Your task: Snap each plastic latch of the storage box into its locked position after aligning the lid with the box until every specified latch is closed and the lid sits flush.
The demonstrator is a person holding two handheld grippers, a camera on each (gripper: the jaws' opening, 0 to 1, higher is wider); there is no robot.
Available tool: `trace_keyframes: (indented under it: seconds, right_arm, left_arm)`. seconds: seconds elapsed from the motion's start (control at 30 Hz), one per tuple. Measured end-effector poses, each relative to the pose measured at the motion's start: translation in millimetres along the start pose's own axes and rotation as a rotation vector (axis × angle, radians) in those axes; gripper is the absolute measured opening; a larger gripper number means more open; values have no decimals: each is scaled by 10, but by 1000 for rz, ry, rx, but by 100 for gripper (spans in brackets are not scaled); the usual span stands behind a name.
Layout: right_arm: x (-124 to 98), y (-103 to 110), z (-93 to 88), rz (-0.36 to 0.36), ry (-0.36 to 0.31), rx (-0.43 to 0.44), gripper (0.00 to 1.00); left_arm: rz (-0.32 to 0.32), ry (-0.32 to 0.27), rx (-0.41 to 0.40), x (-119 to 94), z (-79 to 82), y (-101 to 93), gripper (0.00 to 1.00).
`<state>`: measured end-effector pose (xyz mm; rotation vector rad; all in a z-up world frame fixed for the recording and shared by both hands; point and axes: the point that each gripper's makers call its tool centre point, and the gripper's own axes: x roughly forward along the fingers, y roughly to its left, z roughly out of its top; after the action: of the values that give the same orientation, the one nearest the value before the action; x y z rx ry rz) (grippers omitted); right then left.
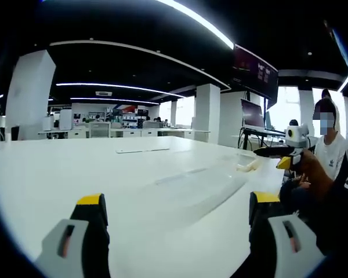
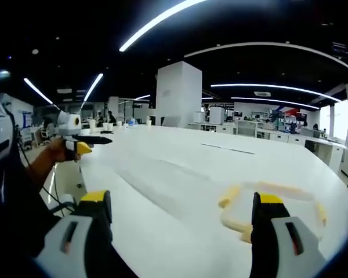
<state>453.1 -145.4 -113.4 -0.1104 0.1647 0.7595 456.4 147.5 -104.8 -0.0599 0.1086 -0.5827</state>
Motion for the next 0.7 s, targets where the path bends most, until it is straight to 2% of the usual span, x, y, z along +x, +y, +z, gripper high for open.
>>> trace_keyframes:
  seconds: [0.7]
  right_arm:
    - [-8,-1,28,-1,-5,-8,100]
  left_arm:
    - [-8,-4,5,-9,22,-34,100]
